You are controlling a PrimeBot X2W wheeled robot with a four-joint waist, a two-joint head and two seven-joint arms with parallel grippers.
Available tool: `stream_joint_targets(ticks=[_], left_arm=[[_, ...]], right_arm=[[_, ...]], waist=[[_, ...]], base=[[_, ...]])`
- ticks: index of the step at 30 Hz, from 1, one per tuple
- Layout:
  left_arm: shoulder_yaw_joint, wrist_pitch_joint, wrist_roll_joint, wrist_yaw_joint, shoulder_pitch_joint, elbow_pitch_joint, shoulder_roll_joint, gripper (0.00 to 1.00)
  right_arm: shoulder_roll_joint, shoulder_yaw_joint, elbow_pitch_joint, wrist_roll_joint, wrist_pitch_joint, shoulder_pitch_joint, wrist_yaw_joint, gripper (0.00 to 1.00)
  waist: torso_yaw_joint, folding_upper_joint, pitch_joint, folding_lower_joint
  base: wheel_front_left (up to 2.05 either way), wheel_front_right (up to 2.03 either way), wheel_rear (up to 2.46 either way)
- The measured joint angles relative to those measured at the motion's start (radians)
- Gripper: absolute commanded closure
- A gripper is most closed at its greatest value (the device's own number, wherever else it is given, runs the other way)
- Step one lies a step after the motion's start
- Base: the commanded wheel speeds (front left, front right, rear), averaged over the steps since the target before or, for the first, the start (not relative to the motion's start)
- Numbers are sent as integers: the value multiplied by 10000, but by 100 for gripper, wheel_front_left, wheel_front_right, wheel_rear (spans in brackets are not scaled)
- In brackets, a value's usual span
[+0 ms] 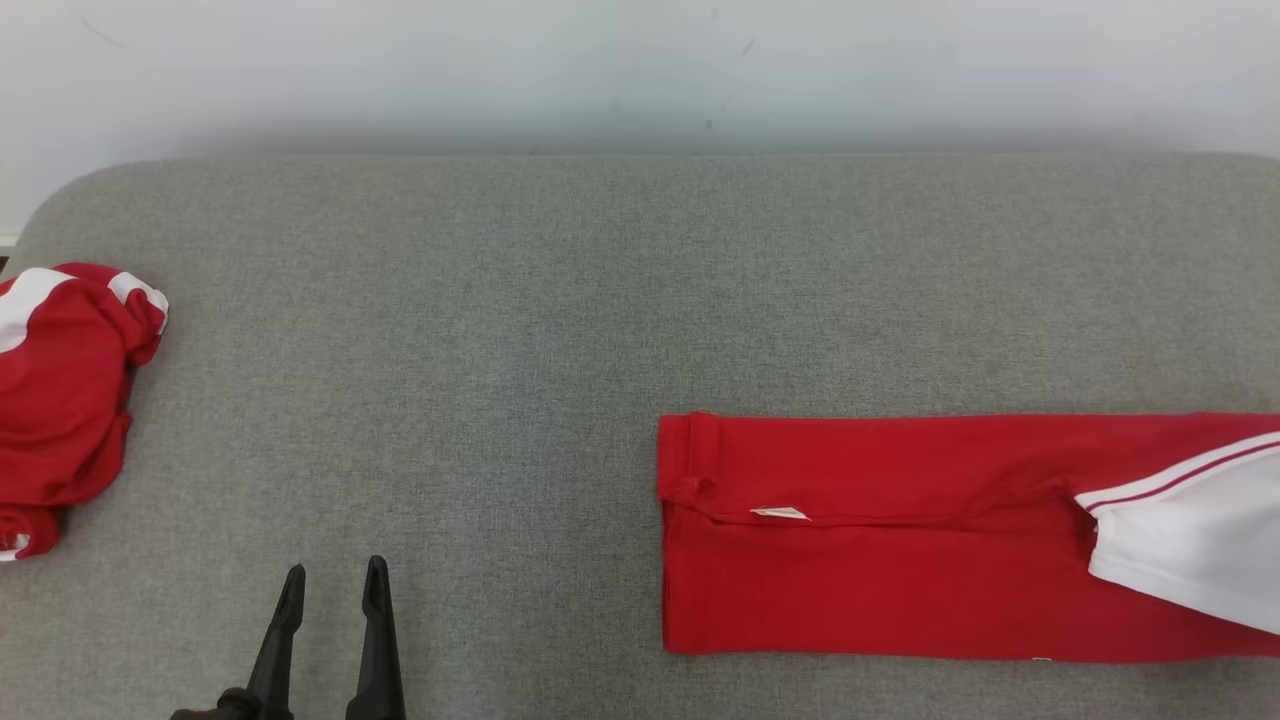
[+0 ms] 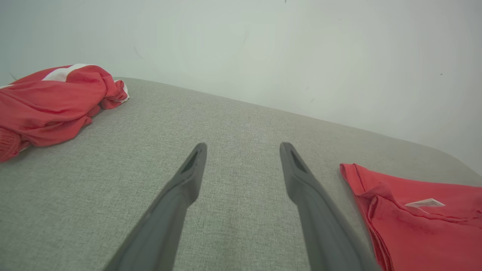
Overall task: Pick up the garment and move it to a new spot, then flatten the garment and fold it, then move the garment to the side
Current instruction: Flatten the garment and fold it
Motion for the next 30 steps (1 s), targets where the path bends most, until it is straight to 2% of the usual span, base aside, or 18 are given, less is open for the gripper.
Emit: stream_joint_targets(ticks=[4,9,18,24,30], left_arm=[[63,0,0,0,12,19,0,0],[157,0,2,0,104,46,0,0],[81,0,17,-75,137,155,2,0],[-13,0,-35,-73,299,182,2,0],[-84,0,-58,-73,318,219,-2,0]], right_arm=[[-17,67,-529,-42,71,219,0,100],[222,951,-1053,272,230,303,0,100],[725,4253,-1994,1047,1118,450,0,100],[1041,5799,-1772,1430,1292,167,0,100],[1530,6617,-993,1618,1118,-452,0,100]], waist=[[-40,0,-83,0],[-100,-1,-223,0],[7,-1,-576,-1],[289,-1,-676,0],[590,-1,-716,-1]], base=[[0,0,0],[0,0,0],[0,0,0],[0,0,0],[0,0,0]])
